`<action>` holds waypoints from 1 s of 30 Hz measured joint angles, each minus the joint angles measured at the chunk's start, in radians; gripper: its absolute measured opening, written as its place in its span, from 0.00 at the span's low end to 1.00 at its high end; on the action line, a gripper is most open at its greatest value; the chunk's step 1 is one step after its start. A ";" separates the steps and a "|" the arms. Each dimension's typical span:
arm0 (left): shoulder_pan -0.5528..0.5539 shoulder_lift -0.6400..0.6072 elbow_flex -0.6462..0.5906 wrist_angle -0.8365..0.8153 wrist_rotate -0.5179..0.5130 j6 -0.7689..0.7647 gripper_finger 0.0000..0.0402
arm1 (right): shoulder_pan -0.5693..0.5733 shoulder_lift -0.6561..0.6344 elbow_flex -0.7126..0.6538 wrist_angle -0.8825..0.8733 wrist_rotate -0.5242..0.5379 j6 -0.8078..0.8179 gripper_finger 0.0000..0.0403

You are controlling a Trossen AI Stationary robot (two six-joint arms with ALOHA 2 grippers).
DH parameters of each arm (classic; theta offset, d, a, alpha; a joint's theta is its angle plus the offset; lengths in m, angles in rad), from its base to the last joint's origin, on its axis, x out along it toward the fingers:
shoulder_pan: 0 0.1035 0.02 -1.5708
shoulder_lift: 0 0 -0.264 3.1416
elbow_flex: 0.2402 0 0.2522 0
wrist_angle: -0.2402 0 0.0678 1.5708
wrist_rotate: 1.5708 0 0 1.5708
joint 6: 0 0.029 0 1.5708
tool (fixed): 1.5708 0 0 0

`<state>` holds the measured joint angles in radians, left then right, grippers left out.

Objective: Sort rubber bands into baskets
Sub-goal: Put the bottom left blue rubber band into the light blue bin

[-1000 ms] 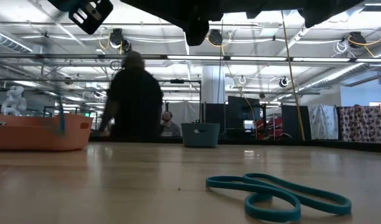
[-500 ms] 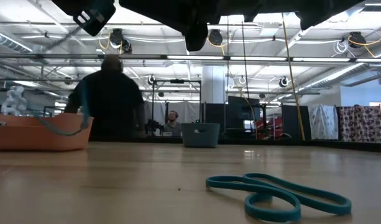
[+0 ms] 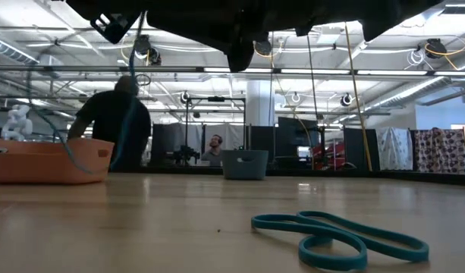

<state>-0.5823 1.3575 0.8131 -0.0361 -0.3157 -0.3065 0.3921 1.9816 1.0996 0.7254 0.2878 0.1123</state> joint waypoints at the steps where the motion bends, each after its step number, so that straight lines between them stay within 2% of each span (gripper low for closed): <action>1: 0.000 0.000 0.000 -0.002 0.000 0.000 0.00 | -0.001 0.000 0.000 -0.006 0.002 -0.001 0.19; 6: 0.000 0.000 0.000 -0.011 -0.001 0.005 0.04 | -0.002 0.000 0.000 -0.007 0.002 -0.032 0.02; 13: 0.000 0.002 0.000 -0.043 -0.005 0.012 0.17 | -0.002 -0.002 0.000 0.002 0.002 -0.053 0.00; 18: 0.000 0.003 0.000 -0.110 -0.071 0.027 0.28 | 0.002 -0.057 0.000 -0.090 -0.003 -0.050 0.00; 22: 0.006 0.003 0.000 -0.179 -0.139 0.025 0.33 | 0.013 -0.154 0.000 -0.304 -0.005 -0.020 0.00; 30: 0.069 0.003 0.000 -0.342 -0.144 0.025 0.33 | 0.069 -0.428 0.000 -0.823 -0.008 0.162 0.00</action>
<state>-0.5135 1.3602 0.8127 -0.3776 -0.4593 -0.2815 0.4608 1.5537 1.1000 -0.0978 0.2799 0.2747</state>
